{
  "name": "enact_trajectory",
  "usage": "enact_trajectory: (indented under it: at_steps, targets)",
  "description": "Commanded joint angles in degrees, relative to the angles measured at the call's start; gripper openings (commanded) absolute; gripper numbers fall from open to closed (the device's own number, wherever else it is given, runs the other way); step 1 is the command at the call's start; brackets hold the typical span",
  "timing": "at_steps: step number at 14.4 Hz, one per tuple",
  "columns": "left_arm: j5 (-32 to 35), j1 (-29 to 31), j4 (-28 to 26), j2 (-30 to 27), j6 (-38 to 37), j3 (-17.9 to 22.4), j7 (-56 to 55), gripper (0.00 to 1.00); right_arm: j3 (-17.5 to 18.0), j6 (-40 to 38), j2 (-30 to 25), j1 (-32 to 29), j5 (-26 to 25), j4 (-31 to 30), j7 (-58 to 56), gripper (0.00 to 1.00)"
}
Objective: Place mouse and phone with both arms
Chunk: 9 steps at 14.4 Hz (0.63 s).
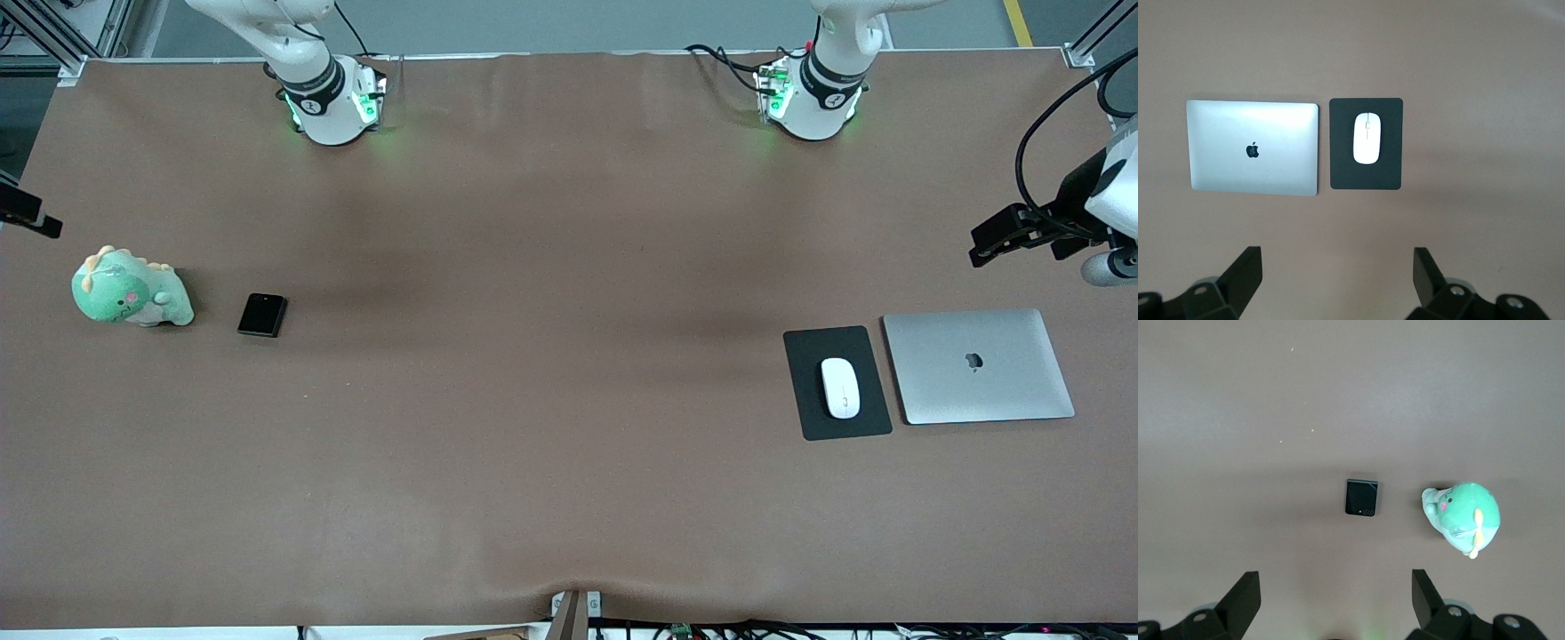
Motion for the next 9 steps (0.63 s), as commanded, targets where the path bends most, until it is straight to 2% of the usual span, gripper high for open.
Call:
enact_trajectory:
  at_steps: [1, 9]
  targets:
    - [-1.1, 0.4, -0.4, -1.1, -1.1, 0.0, 1.5, 1.00, 0.3, 2.1, -3.2, 0.6, -0.6, -4.8, 0.2, 1.00]
    - [-0.7, 0.4, -0.1, -0.5, -1.1, 0.0, 1.3, 1.00, 0.3, 1.2, -2.9, 0.3, -0.7, -5.6, 0.1, 1.00]
